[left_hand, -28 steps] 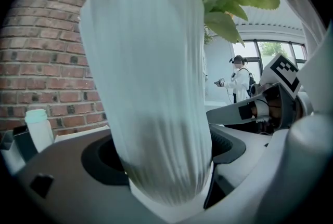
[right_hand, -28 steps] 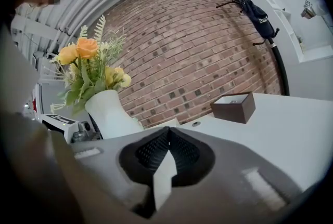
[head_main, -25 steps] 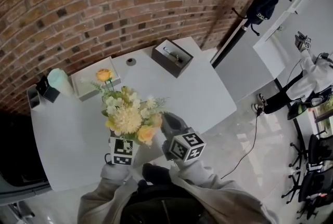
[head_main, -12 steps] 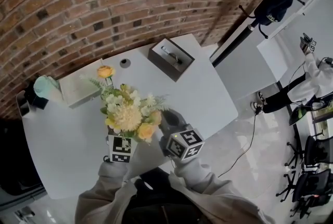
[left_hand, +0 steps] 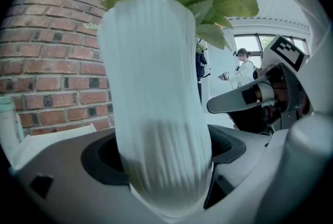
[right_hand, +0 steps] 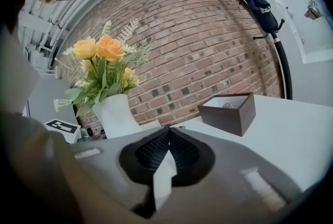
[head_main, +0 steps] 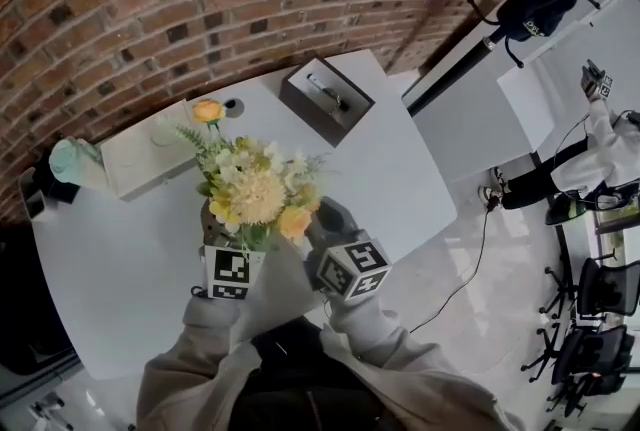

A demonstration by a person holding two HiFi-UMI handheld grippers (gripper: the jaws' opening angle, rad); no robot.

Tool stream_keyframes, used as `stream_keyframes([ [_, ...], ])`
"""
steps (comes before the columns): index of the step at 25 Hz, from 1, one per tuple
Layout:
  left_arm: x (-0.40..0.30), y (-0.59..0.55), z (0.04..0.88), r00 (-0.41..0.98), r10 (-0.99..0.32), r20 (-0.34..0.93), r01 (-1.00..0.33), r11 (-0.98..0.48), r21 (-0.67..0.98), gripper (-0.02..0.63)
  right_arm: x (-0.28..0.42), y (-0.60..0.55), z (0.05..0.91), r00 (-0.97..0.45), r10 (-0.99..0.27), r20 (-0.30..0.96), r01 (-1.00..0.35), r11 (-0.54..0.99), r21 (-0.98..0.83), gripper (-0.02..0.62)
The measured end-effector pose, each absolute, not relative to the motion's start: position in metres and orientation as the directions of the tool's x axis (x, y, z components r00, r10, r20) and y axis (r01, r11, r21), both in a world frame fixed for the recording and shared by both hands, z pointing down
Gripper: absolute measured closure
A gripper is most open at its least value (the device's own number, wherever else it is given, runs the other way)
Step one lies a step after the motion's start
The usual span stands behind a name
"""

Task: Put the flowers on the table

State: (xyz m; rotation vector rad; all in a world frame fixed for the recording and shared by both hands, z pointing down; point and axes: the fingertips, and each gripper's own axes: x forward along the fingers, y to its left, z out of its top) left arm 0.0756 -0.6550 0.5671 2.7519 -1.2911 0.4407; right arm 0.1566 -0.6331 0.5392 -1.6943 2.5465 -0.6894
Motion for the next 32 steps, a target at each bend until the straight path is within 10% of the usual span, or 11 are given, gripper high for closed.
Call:
stream_keyframes([
  [32, 0.086, -0.616, 0.576, 0.619, -0.726, 0.298, -0.735, -0.670, -0.106, 0.086, 0.181, -0.589, 0.531, -0.353, -0.916, 0.193, -0.866, 0.241, -0.439, 0.595],
])
